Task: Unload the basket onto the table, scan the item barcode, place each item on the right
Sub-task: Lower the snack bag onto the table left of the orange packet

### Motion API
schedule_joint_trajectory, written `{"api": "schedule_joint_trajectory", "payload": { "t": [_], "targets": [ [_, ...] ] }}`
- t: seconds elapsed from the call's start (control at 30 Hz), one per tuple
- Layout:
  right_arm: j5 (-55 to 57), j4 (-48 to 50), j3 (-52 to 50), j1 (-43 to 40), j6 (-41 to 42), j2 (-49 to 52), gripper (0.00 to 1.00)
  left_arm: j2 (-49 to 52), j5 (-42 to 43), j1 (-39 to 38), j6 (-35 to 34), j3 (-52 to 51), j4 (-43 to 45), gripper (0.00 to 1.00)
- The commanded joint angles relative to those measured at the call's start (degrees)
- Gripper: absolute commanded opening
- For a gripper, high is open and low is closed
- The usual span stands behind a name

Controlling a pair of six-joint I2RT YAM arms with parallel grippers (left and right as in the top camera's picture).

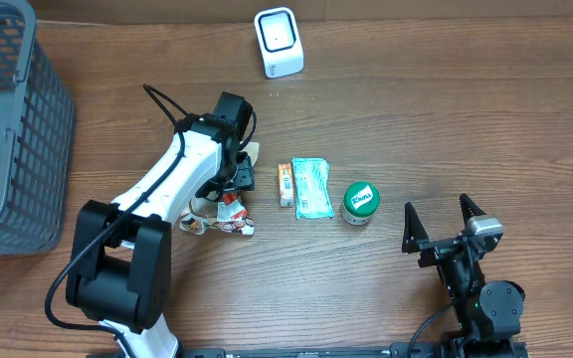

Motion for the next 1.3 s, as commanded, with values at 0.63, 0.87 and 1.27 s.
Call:
{"api": "schedule_joint_trajectory", "payload": {
  "t": [0.63,0.87,1.27],
  "targets": [
    [0.72,0.17,-0.61,-0.35,0.42,-0.57,1.00,-0.13,1.55,-0.35,0.26,-0.17,-4.35,0.34],
    [0.72,0.17,-0.61,-0.35,0.42,-0.57,1.00,-0.15,1.36,-0.35,0.28,-0.17,-5.44,0.32],
    [0.72,0.17,-0.61,-0.35,0.39,-0.57,1.00,-0.13,1.29,-0.35,2.43,-0.13,-8.94,0.33]
  ]
}}
